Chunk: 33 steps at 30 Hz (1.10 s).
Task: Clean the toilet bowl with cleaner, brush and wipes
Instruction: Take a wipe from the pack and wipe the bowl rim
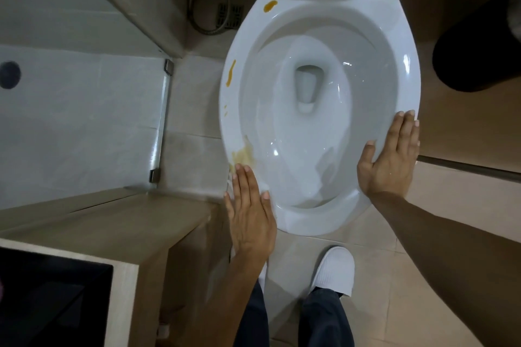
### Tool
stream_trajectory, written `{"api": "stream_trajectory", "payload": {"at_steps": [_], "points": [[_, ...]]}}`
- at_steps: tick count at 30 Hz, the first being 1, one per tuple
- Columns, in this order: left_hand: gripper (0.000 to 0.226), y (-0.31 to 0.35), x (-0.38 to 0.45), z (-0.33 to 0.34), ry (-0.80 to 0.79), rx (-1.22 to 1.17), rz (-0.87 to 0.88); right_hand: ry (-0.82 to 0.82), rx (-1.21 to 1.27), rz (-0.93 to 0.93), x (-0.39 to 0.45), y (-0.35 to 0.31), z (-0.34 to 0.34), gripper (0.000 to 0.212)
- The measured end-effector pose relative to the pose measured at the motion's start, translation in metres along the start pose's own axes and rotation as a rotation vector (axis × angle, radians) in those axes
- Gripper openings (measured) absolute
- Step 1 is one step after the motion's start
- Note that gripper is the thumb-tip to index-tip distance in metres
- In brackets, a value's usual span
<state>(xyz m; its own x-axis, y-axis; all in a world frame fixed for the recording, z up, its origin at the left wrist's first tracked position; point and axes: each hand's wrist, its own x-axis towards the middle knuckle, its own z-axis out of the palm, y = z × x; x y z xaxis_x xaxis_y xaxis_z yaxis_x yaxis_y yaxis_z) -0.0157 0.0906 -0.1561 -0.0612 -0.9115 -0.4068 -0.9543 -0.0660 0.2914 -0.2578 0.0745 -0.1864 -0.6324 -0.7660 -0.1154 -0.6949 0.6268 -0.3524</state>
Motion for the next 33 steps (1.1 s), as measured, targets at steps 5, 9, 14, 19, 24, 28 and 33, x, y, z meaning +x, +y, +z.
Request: {"api": "stream_trajectory", "payload": {"at_steps": [5,9,14,19,24,28,33], "points": [[0.058,-0.004,0.019,-0.006,-0.013,0.028,0.016,-0.003,0.009,-0.001,0.000,-0.001,0.001,0.068],[0.060,-0.004,0.025,-0.013,-0.020,0.048,0.026,0.000,0.014,0.007,-0.001,-0.001,0.003,0.069],[0.062,-0.004,0.037,-0.014,-0.022,0.095,0.026,-0.003,-0.004,0.005,0.000,0.002,0.003,0.069],[0.060,-0.006,0.055,-0.016,0.030,0.077,0.056,-0.006,0.003,-0.003,0.000,0.002,0.005,0.070],[0.058,0.000,0.097,-0.030,0.079,0.097,0.050,-0.005,0.022,-0.019,0.001,0.003,0.007,0.071],[0.058,0.003,0.134,-0.042,0.079,0.124,0.077,0.012,0.040,-0.020,0.001,0.005,0.007,0.071],[0.058,-0.004,0.138,-0.046,0.043,0.193,0.145,0.016,0.053,-0.026,0.001,0.005,0.005,0.071]]}}
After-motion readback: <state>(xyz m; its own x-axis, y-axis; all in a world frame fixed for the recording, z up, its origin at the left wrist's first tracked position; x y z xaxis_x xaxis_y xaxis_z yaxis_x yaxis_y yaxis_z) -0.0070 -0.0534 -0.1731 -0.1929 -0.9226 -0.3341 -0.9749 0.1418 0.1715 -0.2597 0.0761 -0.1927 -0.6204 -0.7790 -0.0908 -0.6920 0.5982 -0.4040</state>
